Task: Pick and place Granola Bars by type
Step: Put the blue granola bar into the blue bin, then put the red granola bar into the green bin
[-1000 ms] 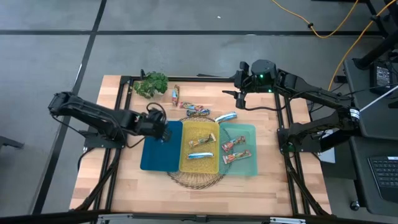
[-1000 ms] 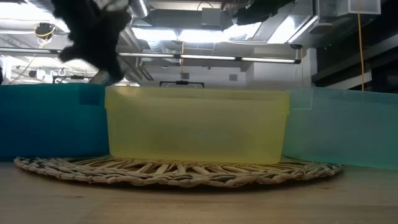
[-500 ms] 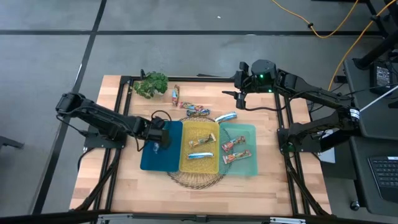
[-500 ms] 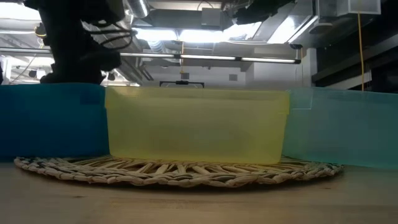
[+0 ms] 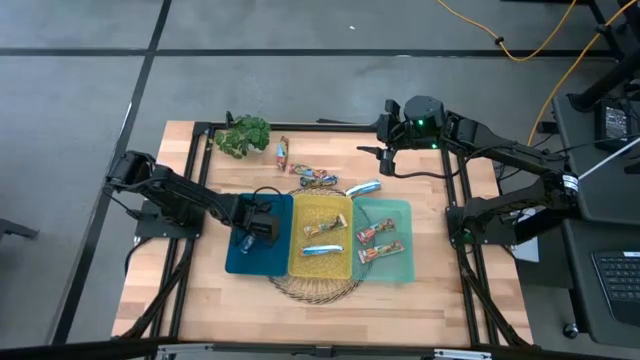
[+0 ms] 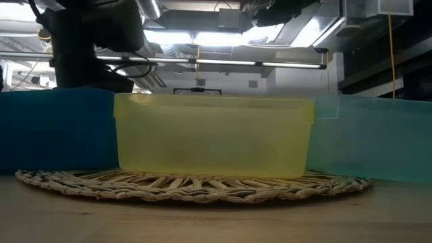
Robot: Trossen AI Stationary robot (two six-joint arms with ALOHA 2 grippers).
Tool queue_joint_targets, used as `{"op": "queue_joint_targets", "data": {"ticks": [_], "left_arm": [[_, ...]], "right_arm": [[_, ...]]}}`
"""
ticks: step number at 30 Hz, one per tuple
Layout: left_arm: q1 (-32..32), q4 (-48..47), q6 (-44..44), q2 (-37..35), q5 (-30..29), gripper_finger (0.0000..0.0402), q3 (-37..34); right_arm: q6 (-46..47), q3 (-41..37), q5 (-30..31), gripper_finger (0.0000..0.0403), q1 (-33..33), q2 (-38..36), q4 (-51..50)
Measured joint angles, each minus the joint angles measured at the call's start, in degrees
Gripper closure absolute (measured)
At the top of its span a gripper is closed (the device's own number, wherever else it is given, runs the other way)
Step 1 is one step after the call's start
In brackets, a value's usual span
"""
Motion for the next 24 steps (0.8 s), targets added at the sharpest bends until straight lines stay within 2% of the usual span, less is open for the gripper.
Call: {"op": "queue_joint_targets", "data": {"ticks": [4, 15, 19, 24], "left_arm": [[0.0, 0.6, -1.2, -0.3, -0.5, 0.0336, 0.0], [0.0, -0.6, -2.2, -2.0, 0.5, 0.0220, 0.7], [0.7, -2.7, -2.2, -3.5, -1.1, 0.0198, 3.0], [3.2, -3.7, 0.4, -6.2, -1.7, 0.0190, 6.8]], "right_arm": [[0.0, 0.0, 0.0, 0.0193, 0.0, 0.0, -0.3], [0.0, 0.0, 0.0, 0.0193, 0.0, 0.0, -2.0], [0.0, 0.0, -0.1, 0.0193, 0.0, 0.0, -2.5], [-0.1, 0.0, -0.1, 0.0193, 0.0, 0.0, -2.5]]}}
